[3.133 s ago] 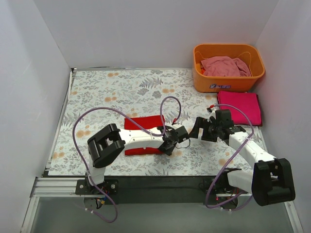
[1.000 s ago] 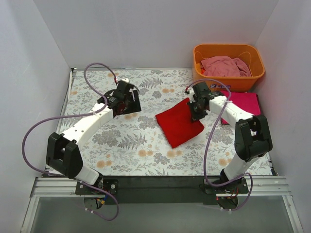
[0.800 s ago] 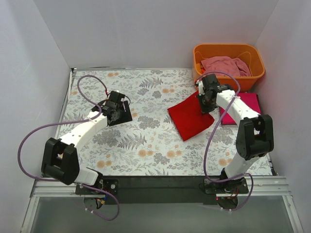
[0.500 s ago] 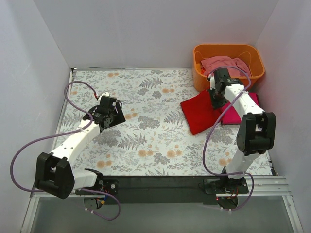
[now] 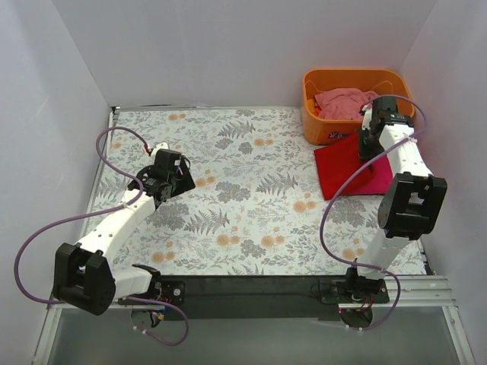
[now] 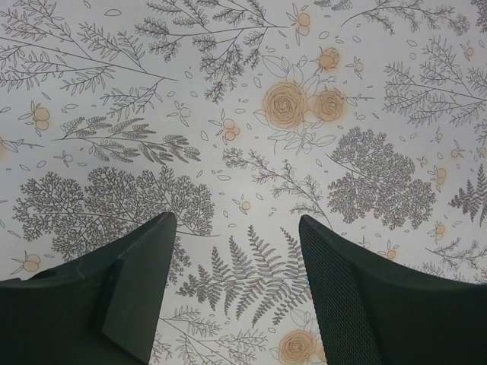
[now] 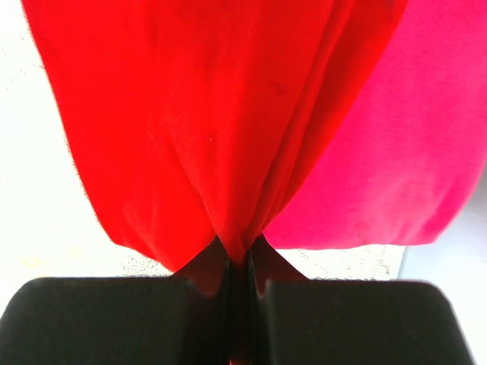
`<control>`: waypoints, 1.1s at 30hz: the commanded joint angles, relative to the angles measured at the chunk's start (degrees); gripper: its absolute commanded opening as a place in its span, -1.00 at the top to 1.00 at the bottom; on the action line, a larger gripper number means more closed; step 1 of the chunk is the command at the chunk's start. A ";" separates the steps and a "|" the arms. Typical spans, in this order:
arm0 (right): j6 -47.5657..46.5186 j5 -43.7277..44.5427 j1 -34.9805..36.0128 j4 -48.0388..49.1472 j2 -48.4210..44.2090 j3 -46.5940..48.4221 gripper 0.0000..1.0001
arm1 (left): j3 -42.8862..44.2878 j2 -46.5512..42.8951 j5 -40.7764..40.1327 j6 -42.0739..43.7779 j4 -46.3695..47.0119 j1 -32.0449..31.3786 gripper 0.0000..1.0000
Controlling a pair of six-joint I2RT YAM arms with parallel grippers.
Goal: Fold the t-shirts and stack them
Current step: Neatly place the folded tshirt to the corner
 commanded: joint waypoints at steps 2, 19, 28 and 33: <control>0.08 -1.77 -1.46 -1.22 -1.08 5.97 0.97 | -0.93 -2.16 -1.22 -0.39 1.02 0.24 -0.29; 0.34 -2.14 -9.10 -5.10 0.15 12.22 0.97 | -1.45 -1.99 0.01 -0.21 1.46 0.33 -0.29; 0.61 2.33 -11.14 -4.84 5.95 14.41 0.97 | -1.54 -1.11 0.72 -0.04 1.55 0.33 -0.29; 0.96 6.73 -11.14 -3.96 8.50 13.63 0.97 | -1.54 -0.41 1.42 -0.04 1.64 0.41 -0.29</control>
